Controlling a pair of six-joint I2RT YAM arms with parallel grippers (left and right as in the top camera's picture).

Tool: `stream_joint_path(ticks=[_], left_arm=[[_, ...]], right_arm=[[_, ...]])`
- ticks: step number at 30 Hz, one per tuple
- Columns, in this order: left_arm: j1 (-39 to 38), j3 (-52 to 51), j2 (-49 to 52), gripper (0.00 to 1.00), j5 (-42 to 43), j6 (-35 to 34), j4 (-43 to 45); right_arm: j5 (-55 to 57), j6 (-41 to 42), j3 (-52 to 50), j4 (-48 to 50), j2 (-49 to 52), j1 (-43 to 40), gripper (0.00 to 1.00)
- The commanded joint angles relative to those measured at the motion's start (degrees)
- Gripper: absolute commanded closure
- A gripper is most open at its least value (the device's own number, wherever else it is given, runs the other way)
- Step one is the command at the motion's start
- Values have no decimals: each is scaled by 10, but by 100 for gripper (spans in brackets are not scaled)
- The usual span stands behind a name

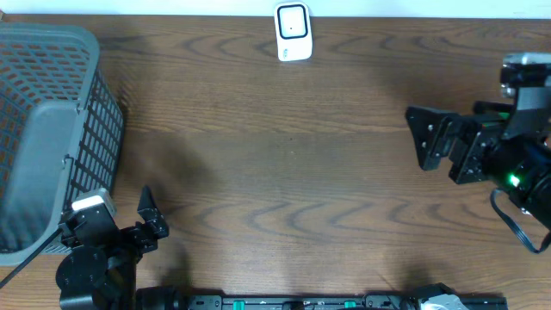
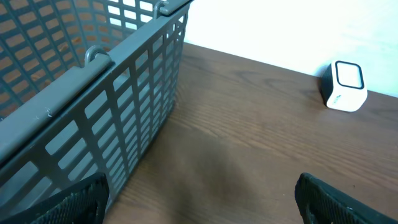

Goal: Scan the item barcode

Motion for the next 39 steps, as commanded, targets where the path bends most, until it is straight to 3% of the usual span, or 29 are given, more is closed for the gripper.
stream_joint_path(ticks=[1, 6, 14, 22, 30, 39], left_arm=[[3, 1, 0, 4, -5, -3, 2], [3, 1, 0, 4, -5, -3, 2], [3, 1, 0, 4, -5, -3, 2], [3, 1, 0, 4, -5, -3, 2], [3, 1, 0, 4, -5, -3, 2], [3, 1, 0, 4, -5, -3, 2]], right_arm=[[139, -15, 2, 2, -7, 7, 1], [226, -15, -3, 53, -7, -14, 1], [195, -14, -98, 208, -78, -113, 1], [209, -14, -395, 426, -256, -129, 1], [208, 56, -701, 649, -427, -129, 1], [208, 66, -937, 845, -548, -148, 1]])
